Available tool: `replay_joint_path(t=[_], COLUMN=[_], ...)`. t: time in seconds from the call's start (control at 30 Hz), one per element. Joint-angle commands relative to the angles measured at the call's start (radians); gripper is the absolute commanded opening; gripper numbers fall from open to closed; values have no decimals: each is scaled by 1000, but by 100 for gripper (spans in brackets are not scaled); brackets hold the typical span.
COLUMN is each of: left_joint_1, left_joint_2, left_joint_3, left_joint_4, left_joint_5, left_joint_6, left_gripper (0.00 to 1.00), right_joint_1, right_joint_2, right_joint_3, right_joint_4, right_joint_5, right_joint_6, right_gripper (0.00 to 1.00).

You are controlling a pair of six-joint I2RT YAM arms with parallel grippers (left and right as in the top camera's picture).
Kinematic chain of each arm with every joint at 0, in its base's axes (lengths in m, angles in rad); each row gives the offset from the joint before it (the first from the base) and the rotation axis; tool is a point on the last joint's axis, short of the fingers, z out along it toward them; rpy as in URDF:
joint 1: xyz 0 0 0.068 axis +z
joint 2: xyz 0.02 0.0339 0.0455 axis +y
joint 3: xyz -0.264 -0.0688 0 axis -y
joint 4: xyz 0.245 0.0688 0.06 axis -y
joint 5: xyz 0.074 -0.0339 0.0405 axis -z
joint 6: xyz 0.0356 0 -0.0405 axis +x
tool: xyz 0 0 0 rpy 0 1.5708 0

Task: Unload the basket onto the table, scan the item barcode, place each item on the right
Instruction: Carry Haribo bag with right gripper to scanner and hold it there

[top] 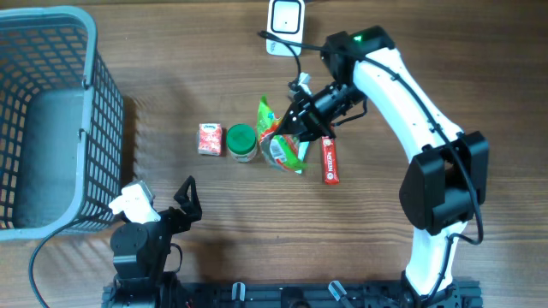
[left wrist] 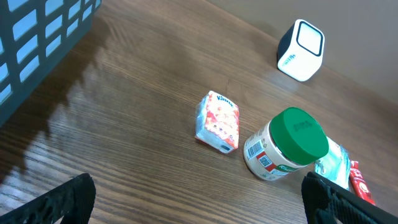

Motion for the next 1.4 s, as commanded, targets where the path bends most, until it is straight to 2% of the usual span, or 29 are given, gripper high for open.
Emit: replay_joint_path(t=[0.0, 0.1, 0.17, 0.27, 0.37, 0.47, 0.63, 0.8, 0.97, 1.23, 1.37], left_joint_1=[8, 8, 8, 8, 8, 8, 8, 8, 8, 8, 8], left_joint_2=[-3, -3, -3, -3, -3, -3, -3, -3, -3, -3, -3], left_joint_3=[-7, -7, -7, -7, -7, -7, -7, -7, -7, -7, -7], left_joint_4=[2, 2, 2, 2, 2, 2, 2, 2, 2, 2, 2], left_joint_5=[-13, -13, -13, -13, -13, -13, -13, -13, -13, -13, -13], left_joint_6=[10, 10, 10, 10, 9, 9, 10, 10, 10, 10, 10], left_gripper=[100, 100, 100, 100, 100, 100, 100, 100, 100, 100, 100], right_joint_1=[32, 50, 63, 68, 68, 66, 66, 67, 65, 61, 61], right_joint_2=[-33, -36, -42, -54, -71, -90, -89, -87, -65, 66, 132], right_joint_3=[12, 12, 13, 13, 13, 13, 13, 13, 13, 19, 47], right_joint_4=[-4, -4, -3, 0, 51, 211, 541, 813, 1006, 1347, 1466], right_joint_5=[-45, 26, 156, 464, 638, 781, 1014, 1380, 1447, 1542, 1545], right_joint_6=[-23, -18, 33, 205, 311, 377, 369, 369, 328, 256, 248], right_gripper=[4, 4, 4, 4, 4, 4, 5, 4, 5, 5, 5])
